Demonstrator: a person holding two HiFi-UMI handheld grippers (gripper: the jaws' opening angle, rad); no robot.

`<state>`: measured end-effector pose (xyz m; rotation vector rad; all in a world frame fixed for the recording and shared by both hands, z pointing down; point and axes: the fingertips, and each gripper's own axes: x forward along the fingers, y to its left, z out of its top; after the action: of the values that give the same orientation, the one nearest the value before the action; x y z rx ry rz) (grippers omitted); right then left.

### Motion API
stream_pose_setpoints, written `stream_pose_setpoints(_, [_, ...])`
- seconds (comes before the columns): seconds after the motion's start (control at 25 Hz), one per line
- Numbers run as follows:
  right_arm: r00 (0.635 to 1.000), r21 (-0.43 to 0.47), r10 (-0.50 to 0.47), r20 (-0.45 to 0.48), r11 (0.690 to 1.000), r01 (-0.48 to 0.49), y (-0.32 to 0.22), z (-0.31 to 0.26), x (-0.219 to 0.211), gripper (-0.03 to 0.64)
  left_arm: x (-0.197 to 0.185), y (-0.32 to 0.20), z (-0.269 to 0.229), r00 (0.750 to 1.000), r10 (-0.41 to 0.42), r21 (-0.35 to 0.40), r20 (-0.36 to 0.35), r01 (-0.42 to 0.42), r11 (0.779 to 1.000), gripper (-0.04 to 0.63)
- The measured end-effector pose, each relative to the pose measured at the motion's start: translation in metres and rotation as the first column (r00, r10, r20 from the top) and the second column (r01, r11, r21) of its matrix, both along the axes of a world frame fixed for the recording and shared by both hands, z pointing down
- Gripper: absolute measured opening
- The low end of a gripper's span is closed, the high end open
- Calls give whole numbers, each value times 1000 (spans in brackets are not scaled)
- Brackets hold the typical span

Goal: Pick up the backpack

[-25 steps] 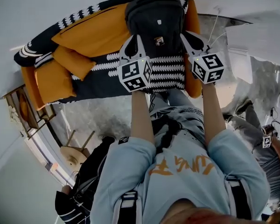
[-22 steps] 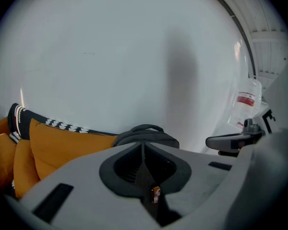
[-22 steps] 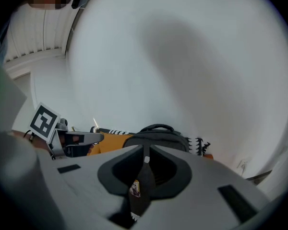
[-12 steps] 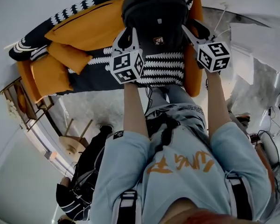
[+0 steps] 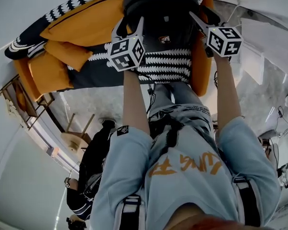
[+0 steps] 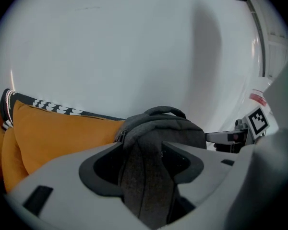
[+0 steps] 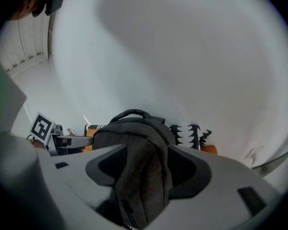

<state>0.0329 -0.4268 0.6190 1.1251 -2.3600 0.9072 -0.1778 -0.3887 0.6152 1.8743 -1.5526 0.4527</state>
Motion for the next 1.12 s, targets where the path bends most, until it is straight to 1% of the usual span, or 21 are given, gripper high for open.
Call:
stream_pose_setpoints(0.24, [1000,-51,11,28,999,-9,-15,29,-6,270,-5,-12,17,1000,-13,-7,-23,13,1000,263])
stream_pose_setpoints(0.44, [998,-72,14,53,997,-10,-24,39,-6,293,-9,-18,21,1000,-2,-16,-17,1,1000,293])
stream_pose_setpoints(0.6, [997,-83,16,74,996,-9,-26,41,-12,293,-11,-21,26,999,-41,-20,-25,40,999,293])
stream_pose_setpoints(0.76, [997,-111,2,80,994,7,-28,49,-17,291,-9,-26,39,996,-91,-17,22,91,996,293])
stream_pose_setpoints(0.84, [997,-119,3,74,993,6,-27,51,-18,291,-7,-26,41,994,-100,-42,32,102,994,290])
stream_pose_setpoints(0.96, [998,-138,4,59,990,4,-23,48,-18,268,-5,-25,41,995,-94,-83,20,95,992,268])
stream_pose_setpoints(1.12, [998,-158,-14,61,987,23,-12,46,-19,238,-3,-13,40,995,-96,-109,-12,94,990,236])
